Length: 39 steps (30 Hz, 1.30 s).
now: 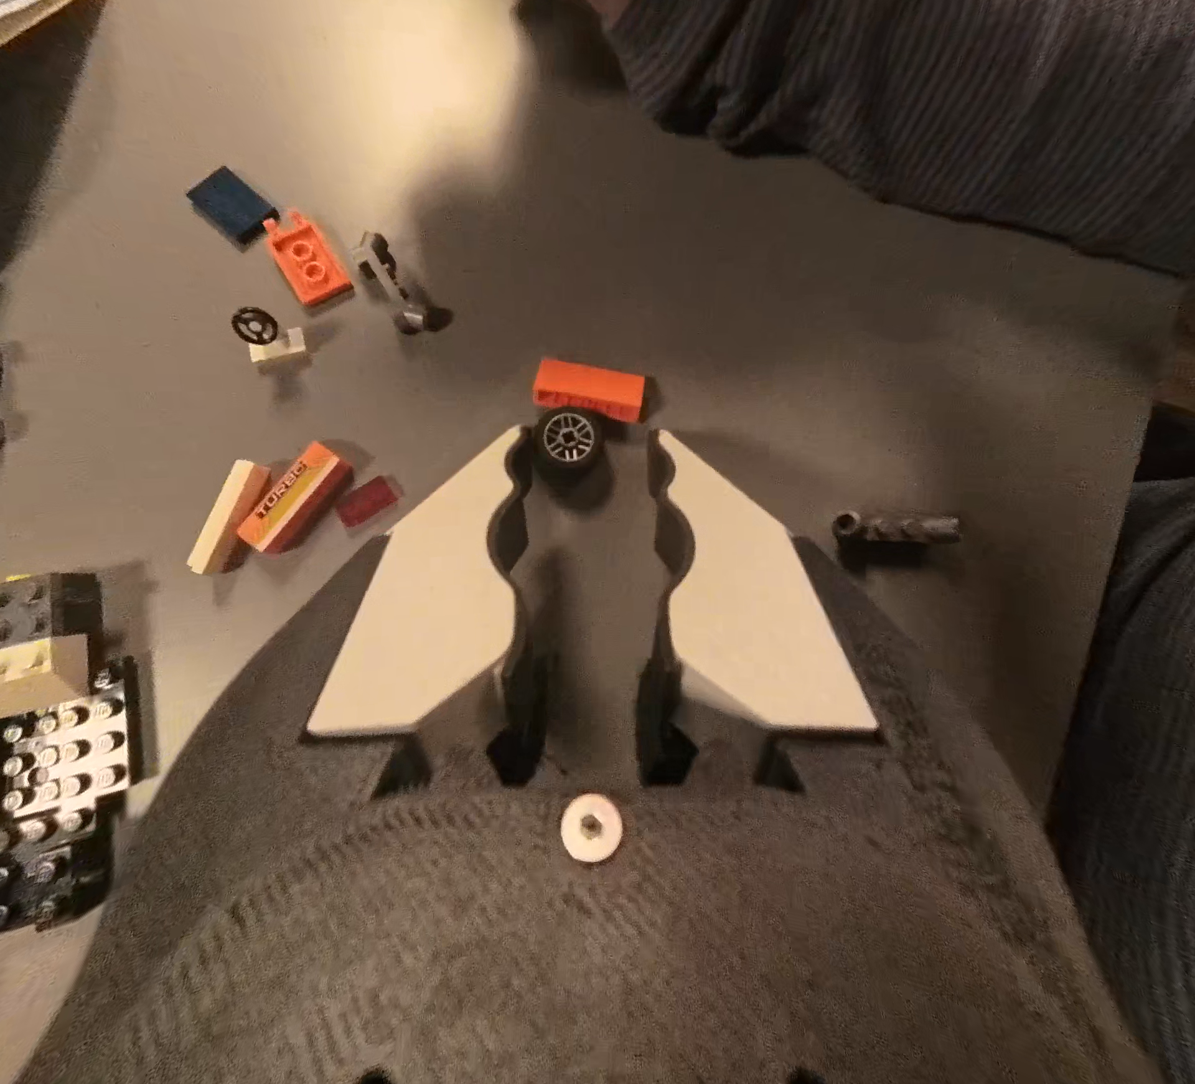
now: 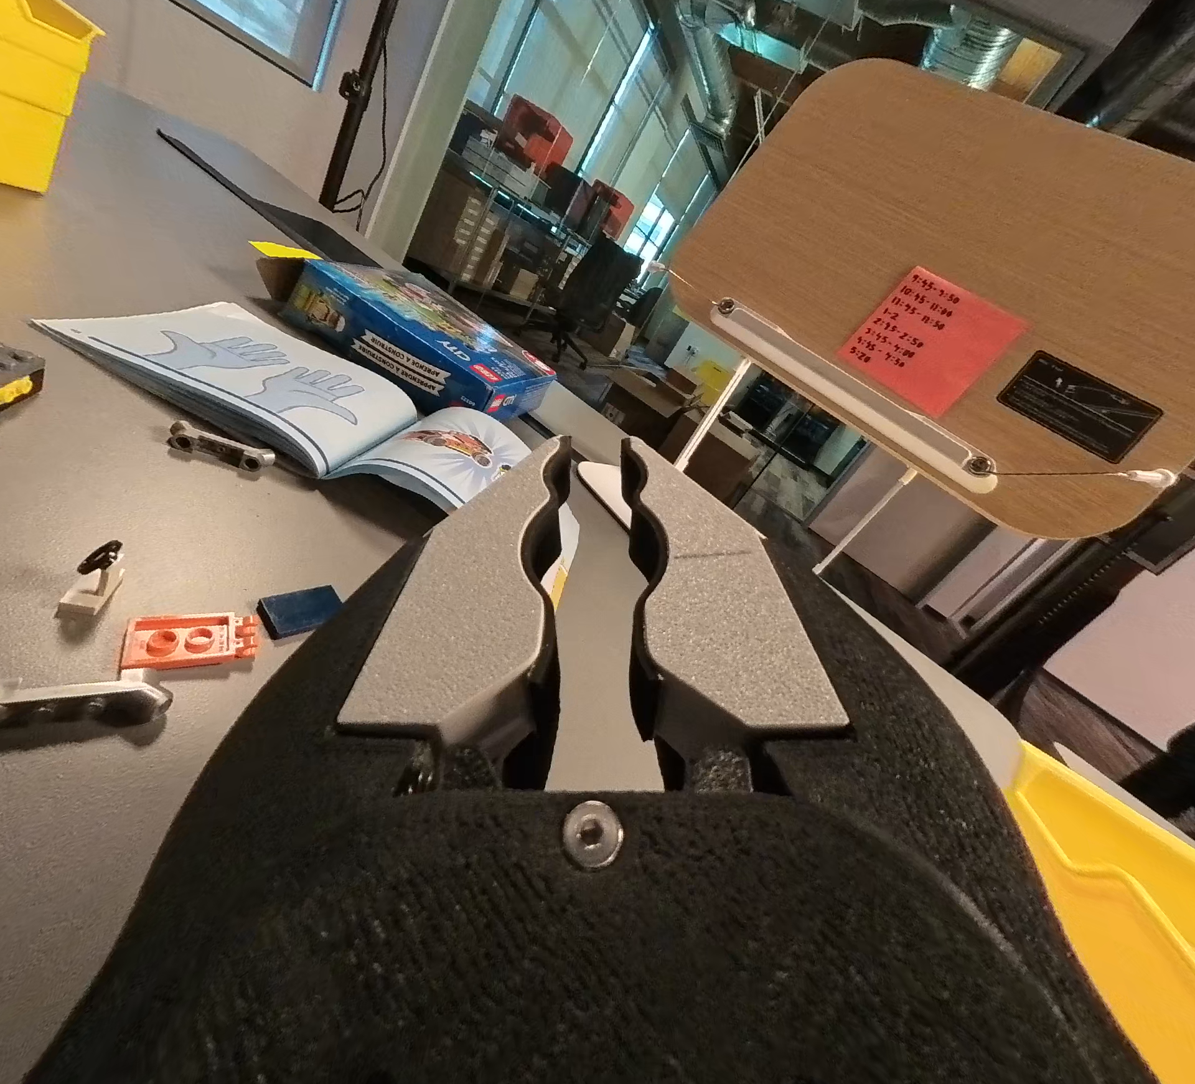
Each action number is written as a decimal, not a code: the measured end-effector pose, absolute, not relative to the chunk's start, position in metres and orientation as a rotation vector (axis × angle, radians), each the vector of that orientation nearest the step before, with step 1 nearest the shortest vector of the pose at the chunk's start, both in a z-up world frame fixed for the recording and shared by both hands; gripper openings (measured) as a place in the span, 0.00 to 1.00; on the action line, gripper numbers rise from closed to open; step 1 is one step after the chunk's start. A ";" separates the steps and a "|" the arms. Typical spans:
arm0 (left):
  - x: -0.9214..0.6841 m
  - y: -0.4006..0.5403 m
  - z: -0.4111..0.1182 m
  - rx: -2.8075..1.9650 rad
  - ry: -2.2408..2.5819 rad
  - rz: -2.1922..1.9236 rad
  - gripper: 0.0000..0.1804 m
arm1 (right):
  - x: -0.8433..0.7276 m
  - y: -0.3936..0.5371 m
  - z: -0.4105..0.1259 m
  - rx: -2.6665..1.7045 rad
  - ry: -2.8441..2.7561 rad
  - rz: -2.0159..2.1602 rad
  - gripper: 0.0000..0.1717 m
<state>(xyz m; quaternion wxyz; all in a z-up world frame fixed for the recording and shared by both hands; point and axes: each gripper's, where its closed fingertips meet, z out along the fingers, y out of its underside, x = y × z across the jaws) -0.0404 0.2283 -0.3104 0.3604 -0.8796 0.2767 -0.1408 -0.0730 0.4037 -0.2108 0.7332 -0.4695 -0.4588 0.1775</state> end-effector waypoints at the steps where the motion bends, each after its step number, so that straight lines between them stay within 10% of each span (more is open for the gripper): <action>1: -0.041 0.229 -0.310 -2.266 0.702 -0.365 0.18 | -0.073 0.404 -0.211 -1.032 -1.010 0.391 0.08; 18: -0.294 0.148 -0.158 -1.972 -0.155 0.478 0.11 | -0.075 0.403 -0.212 -1.032 -1.023 0.380 0.08; 27: -0.392 0.077 -0.199 -2.100 -0.573 0.508 0.11 | -0.074 0.403 -0.213 -1.038 -1.024 0.364 0.08; 33: -0.397 0.073 -0.225 -2.186 -0.663 0.466 0.35 | -0.075 0.403 -0.214 -1.035 -1.032 0.359 0.08; 39: -0.344 0.097 -0.164 -1.943 -0.408 0.625 0.33 | -0.075 0.403 -0.213 -1.036 -1.026 0.366 0.08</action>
